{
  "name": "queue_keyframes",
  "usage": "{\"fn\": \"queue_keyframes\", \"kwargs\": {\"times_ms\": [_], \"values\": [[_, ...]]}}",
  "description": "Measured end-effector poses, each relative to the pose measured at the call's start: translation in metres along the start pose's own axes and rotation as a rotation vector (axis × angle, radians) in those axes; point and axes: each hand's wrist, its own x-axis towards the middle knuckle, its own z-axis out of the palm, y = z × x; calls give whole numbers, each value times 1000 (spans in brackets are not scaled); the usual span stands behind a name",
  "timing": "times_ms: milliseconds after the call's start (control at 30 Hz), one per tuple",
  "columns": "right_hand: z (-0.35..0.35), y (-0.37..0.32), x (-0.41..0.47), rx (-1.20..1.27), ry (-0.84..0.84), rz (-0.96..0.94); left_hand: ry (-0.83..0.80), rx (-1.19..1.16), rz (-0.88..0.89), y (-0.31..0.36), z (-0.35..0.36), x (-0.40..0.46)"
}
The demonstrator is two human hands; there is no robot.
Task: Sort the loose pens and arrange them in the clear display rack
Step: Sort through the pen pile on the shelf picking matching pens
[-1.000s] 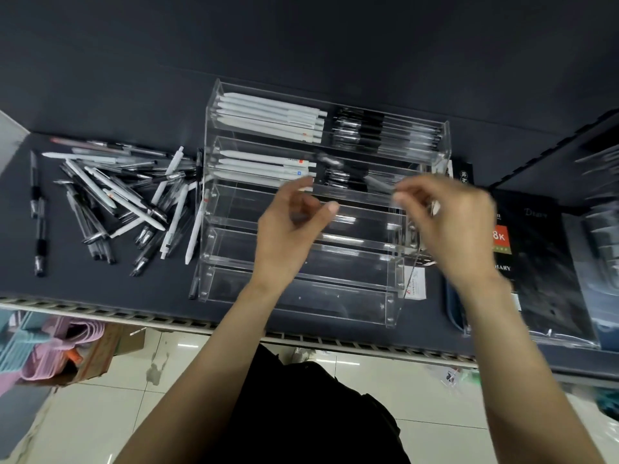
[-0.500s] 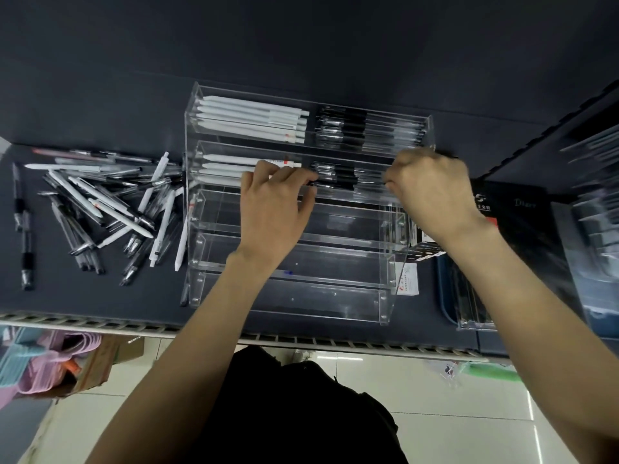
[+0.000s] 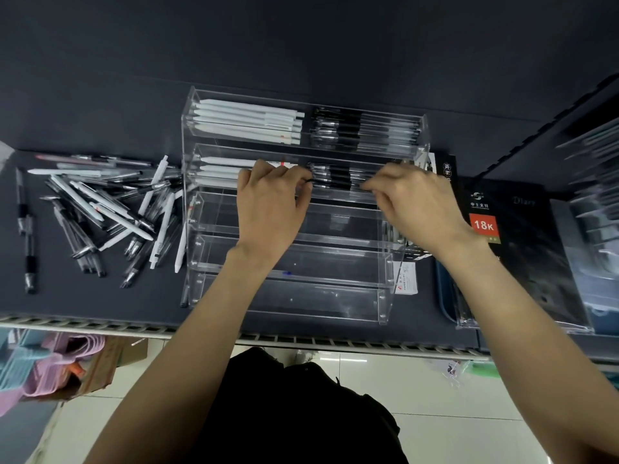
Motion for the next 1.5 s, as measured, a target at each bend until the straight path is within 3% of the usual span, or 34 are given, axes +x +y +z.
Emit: {"fn": "queue_keyframes", "kwargs": {"times_ms": [233, 400, 500, 567, 633, 767, 867, 967, 1033, 1167, 1500], "values": [[7, -4, -3, 9, 68, 32, -8, -38, -8, 1, -5, -2], [-2, -36, -10, 220, 521, 10, 184, -142, 58, -11, -34, -20], [5, -84, -14, 357, 613, -57, 376, -186, 62, -32, -65, -52], [19, -125, -14, 424, 549, -123, 440, -169, 26, -55, -86, -82], [35, -169, -13, 479, 427, -199, 405, -160, -76, -88, -102, -114], [69, -248, -5, 492, 85, -330, 86, -112, -466, -184, -118, -165], [93, -290, 18, 467, -114, -280, -2, -126, -712, -263, -124, -183], [113, -320, 57, 408, -152, -154, -102, -108, -881, -333, -127, -174], [125, -333, 88, 363, -153, -60, -223, -100, -906, -366, -123, -160], [145, -347, 140, 183, -178, 89, -373, -136, -791, -386, -110, -135], [161, -373, 179, -115, -397, 221, -434, -308, -763, -390, -101, -128]]}}
